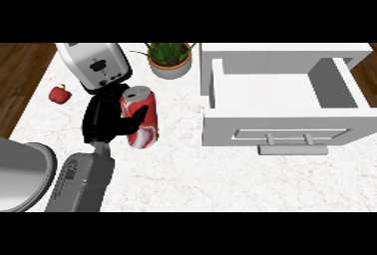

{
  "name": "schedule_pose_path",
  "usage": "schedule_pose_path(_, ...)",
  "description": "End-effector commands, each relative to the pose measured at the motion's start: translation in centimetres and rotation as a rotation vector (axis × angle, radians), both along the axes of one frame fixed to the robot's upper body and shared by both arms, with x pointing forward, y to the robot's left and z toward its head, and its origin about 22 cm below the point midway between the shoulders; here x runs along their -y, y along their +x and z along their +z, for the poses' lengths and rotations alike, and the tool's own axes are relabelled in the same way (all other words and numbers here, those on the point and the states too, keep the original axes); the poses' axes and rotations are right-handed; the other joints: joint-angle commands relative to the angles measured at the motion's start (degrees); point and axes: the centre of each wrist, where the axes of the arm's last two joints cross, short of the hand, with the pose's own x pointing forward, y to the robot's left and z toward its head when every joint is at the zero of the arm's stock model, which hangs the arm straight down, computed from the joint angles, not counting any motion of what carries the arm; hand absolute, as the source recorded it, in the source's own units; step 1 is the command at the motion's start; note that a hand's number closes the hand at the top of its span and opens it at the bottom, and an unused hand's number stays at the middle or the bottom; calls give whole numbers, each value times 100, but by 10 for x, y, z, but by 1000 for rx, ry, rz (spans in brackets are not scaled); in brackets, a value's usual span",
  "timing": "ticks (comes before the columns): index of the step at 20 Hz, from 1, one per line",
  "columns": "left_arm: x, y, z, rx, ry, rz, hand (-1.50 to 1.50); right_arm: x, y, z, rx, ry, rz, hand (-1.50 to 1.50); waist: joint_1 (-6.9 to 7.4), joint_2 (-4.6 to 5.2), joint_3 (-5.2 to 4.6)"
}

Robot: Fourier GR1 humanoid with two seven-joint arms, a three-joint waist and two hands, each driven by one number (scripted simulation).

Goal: Pick up the can, place it into the drawer and close the drawer

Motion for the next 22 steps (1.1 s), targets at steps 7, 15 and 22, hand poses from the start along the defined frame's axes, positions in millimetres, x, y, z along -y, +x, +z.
schedule_pose_path(7, 46, 15, 84, 56, 39, -24, 150, -2, 9, -5, 15, 8, -9, -150, -16, 14, 0)
schedule_pose_path(15, 84, 33, 129, 67, 70, -32, 150, 12, 10, -7, -17, 3, 7, -150, -29, 15, 0)
schedule_pose_path(22, 115, 64, 150, 63, 98, -25, 150, 8, 16, -1, 3, 18, 9, -150, -67, 30, -1)
